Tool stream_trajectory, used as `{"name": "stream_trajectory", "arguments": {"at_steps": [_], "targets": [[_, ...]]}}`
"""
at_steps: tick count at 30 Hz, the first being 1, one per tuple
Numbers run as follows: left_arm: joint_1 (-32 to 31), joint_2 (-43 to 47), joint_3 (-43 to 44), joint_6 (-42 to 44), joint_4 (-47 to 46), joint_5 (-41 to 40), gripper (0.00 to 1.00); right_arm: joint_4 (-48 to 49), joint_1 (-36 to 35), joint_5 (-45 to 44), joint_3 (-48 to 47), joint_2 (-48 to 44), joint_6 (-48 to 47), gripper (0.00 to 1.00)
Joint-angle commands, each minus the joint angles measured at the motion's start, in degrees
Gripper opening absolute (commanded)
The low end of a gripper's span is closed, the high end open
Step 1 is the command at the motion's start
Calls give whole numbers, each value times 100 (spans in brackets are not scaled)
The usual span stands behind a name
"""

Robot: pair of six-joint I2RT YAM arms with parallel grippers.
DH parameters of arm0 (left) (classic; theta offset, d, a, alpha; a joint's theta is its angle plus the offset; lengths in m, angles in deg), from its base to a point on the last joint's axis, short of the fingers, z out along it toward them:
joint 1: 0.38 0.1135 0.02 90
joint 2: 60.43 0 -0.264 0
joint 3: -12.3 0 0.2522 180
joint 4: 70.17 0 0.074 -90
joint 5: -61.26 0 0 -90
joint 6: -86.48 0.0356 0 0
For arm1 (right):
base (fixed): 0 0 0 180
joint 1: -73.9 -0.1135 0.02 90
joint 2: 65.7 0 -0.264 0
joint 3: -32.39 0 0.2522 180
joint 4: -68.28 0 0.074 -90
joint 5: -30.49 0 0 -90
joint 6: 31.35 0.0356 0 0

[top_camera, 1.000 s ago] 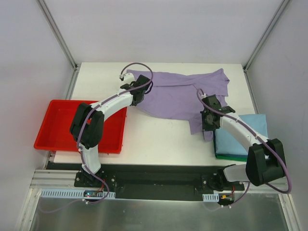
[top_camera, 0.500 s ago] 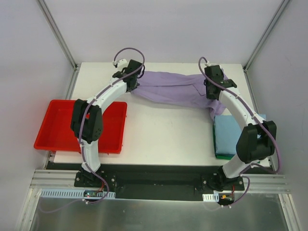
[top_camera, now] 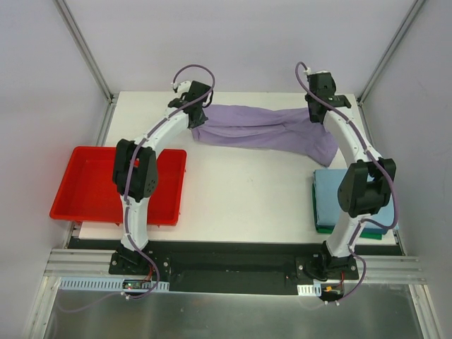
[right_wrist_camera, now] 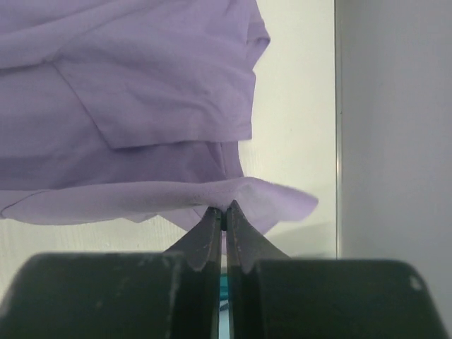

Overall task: Fold and stack the t-shirts
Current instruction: Fold the other side of the tshirt into a rectangle

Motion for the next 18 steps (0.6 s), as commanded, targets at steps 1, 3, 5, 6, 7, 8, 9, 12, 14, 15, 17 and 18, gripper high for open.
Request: {"name": "stream_trajectory", "arguments": {"at_steps": [1,3,5,6,7,8,9,12,14,15,17,18], "targets": [[108,-236,510,261,34,42,3,45,72,84,-697,383,-624,0],[169,-368,668,331,25,50,6,-33,107,145,-987,638,-722,0],[239,-535,887,410,25,120,7,-78,125,259,-1260,892,-809,0],[257,-614,1019,445,25,164,7,-69,143,382,-1383,1024,-871,0],[283,-719,1116,481,25,182,8,-69,143,479,-1541,1165,-898,1],[292,-816,1221,516,25,217,9,-69,152,549,-1621,1288,-933,0],[327,-904,1344,542,34,278,9,-61,143,611,-1787,1446,-959,0],[441,-1159,1503,516,34,498,11,-43,143,743,-2209,1946,-1029,0],[520,-1291,1574,481,34,560,14,1,152,813,-2516,2272,-1091,0],[573,-1387,1626,464,25,586,14,-8,152,814,-2692,2465,-1109,0],[661,-1607,1837,446,34,648,20,1,152,796,-3017,2825,-1065,0],[696,-1765,2003,428,25,692,22,18,152,796,-3158,2966,-1039,0]]}}
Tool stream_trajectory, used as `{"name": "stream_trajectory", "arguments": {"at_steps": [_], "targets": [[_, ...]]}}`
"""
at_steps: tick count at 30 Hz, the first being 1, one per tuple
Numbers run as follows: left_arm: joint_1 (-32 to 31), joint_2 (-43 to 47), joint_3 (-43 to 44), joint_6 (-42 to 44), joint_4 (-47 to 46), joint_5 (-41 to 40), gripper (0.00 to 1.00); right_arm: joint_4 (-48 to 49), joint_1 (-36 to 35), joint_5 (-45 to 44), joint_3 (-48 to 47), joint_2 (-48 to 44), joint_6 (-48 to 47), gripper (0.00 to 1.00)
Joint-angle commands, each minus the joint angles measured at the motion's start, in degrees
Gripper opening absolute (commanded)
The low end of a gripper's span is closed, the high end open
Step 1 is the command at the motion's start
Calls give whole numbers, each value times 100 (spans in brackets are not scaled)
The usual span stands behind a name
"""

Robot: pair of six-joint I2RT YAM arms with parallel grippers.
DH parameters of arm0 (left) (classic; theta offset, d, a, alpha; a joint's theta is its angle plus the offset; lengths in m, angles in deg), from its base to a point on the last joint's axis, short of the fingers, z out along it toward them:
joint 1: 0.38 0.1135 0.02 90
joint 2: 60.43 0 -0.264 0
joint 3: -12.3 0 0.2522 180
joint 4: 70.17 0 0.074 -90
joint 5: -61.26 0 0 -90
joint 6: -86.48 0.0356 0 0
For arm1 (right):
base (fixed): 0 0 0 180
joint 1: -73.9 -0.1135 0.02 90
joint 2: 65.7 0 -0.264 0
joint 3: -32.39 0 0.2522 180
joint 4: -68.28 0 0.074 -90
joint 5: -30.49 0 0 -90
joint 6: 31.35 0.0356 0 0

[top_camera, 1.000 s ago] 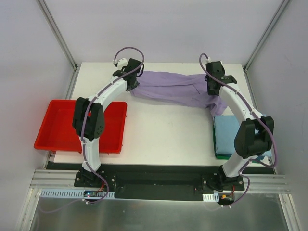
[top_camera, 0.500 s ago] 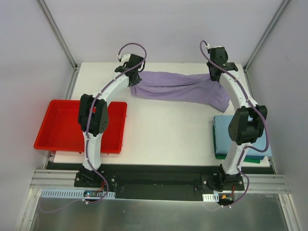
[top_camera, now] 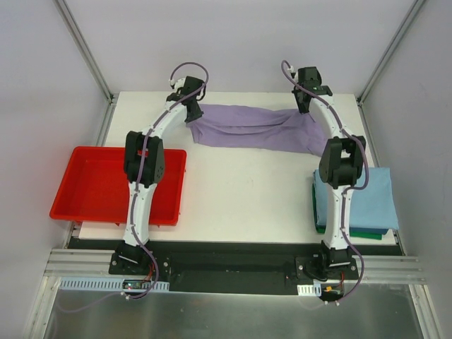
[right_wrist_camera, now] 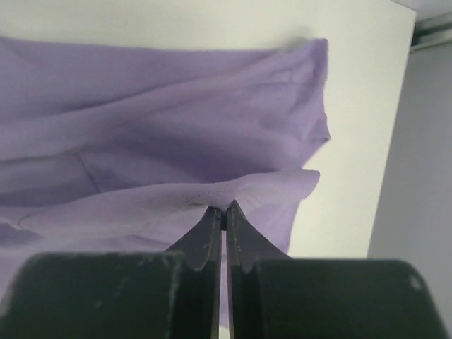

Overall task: Fold and stack the t-shirts
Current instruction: Fold the other side of the tshirt into a rectangle

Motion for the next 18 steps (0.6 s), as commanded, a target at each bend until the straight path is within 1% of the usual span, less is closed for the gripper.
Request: {"name": "stream_trajectory", "arguments": {"at_steps": [1,2,4,5,6,8,9,11,12,13,15,17,18], "targets": [[218,-526,799,113,34,298,25,97,18,110,-836,648,-57,3],[253,-684,1037,192,34,377,35,219,10,32,-968,806,-5,13],[306,-835,1415,219,34,431,51,544,10,13,-1222,1000,101,28],[323,-835,1565,289,43,466,62,659,18,-22,-1372,1054,197,49],[332,-757,1618,316,34,492,73,617,18,-92,-1504,1054,328,64],[332,-381,1401,325,34,405,99,555,18,-153,-1375,792,513,88],[332,-161,1243,316,34,431,99,555,10,-293,-1077,503,697,96],[315,270,839,316,17,632,99,485,27,-417,-305,-111,1136,96],[280,420,724,368,8,807,99,406,36,-304,117,-428,1399,96],[245,534,627,403,-1,983,99,344,62,1,460,-666,1698,96],[157,580,538,482,-88,1640,99,309,123,879,1146,-1088,2173,96],[34,414,651,605,-159,2528,99,308,168,1618,1491,-1213,2692,96],[-36,273,748,632,-159,2714,99,300,194,1804,1527,-1170,2894,96]]}}
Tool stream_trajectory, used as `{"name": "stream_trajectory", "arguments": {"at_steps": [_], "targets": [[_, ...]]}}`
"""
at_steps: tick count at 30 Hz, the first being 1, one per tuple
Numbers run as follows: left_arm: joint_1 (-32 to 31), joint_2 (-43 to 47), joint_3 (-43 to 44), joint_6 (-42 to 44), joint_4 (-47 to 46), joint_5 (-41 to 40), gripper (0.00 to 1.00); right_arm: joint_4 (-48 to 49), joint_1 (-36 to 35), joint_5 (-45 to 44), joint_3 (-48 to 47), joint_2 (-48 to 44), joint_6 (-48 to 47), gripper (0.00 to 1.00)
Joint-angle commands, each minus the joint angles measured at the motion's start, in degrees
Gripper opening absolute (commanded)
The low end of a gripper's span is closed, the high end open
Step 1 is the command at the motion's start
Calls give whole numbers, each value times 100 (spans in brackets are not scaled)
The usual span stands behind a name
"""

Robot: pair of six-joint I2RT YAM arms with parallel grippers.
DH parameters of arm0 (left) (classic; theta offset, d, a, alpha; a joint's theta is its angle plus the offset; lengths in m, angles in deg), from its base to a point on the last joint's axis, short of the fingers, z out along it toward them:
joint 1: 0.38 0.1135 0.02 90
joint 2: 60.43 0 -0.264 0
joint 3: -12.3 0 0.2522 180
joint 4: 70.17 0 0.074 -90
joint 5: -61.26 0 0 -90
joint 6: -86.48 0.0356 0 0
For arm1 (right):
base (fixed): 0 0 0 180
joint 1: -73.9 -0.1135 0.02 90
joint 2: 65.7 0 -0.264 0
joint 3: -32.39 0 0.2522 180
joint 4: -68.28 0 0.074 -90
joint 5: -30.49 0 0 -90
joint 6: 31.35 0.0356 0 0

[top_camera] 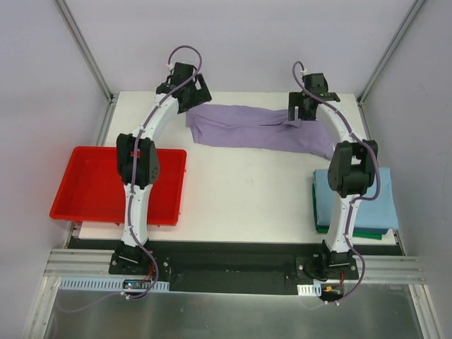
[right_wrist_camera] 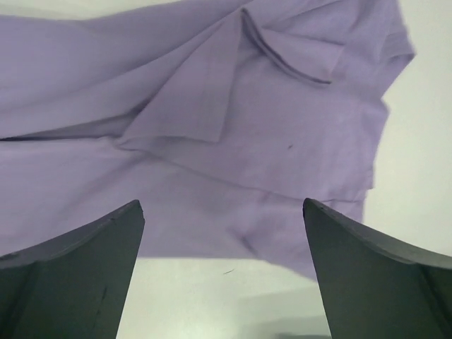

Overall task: Fold and stack the t-shirts
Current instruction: Fold the other side of the tshirt into a rectangle, then rotate the tshirt 90 degrees

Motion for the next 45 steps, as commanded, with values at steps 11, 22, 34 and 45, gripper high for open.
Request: {"name": "stream_trajectory", "arguments": {"at_steps": [11,22,34,45], "targets": [[-424,-793,320,199,-173,2070,99,217,214,2424,-446,701,2226,96],[-328,-732,-699,225,-164,1833,99,1326,144,2627,-2245,2194,2007,96],[-319,-354,-1280,357,-5,1710,99,1994,47,2697,-2732,2452,1621,96],[-362,24,-1886,322,12,1955,99,880,117,2189,-1326,834,1301,96]]}}
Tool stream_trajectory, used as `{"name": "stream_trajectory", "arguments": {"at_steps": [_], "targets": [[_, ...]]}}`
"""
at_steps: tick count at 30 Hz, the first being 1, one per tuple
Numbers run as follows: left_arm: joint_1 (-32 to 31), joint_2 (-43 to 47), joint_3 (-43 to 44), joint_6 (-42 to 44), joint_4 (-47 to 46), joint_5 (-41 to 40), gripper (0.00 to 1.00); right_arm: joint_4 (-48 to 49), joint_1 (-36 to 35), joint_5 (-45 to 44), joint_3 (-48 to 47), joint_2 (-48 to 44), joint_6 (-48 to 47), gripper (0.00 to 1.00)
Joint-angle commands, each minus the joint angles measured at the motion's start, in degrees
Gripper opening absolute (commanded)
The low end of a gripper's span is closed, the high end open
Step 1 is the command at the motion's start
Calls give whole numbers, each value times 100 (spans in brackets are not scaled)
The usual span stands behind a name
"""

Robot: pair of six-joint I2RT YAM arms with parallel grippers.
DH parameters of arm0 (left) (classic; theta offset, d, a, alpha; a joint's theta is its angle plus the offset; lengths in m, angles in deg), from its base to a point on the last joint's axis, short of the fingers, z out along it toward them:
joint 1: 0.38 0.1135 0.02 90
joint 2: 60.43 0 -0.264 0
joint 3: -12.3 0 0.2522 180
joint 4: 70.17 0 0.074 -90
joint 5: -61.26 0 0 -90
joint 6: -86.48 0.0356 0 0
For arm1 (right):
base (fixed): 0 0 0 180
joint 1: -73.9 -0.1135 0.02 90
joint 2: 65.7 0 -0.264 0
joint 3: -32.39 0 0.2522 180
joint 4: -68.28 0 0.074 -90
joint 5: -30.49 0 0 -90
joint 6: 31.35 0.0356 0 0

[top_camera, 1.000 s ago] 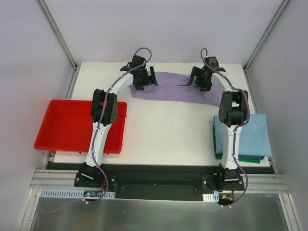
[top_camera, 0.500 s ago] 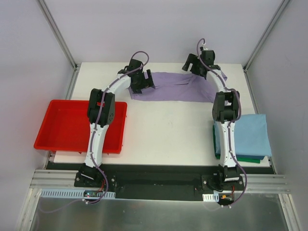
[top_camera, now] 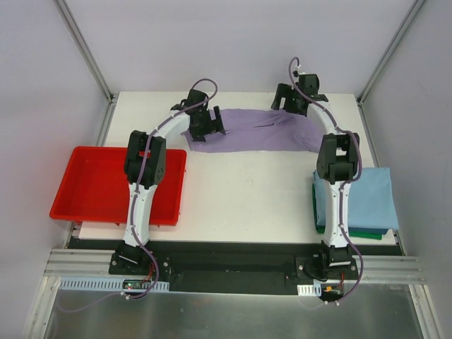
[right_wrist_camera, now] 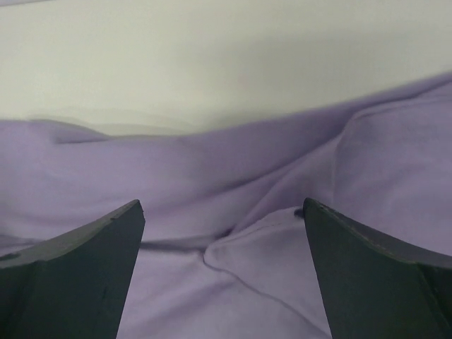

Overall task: Fold and stack the t-shirts
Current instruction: Rotate the tshirt 90 degrees

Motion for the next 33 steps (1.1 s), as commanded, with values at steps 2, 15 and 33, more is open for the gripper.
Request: {"name": "stream_trajectory", "arguments": {"at_steps": [2,15,33], "targets": [[-92,400,-619,36,602,126,99,-781,17,-324,431,-1097,363,96],[-558,787,-1481,-149,593,399,99,-237,-141,97,848,-659,558,96],[-1691,2650,-2897,-194,585,926,99,-719,-642,-534,1475,-1999,-163,96]]}}
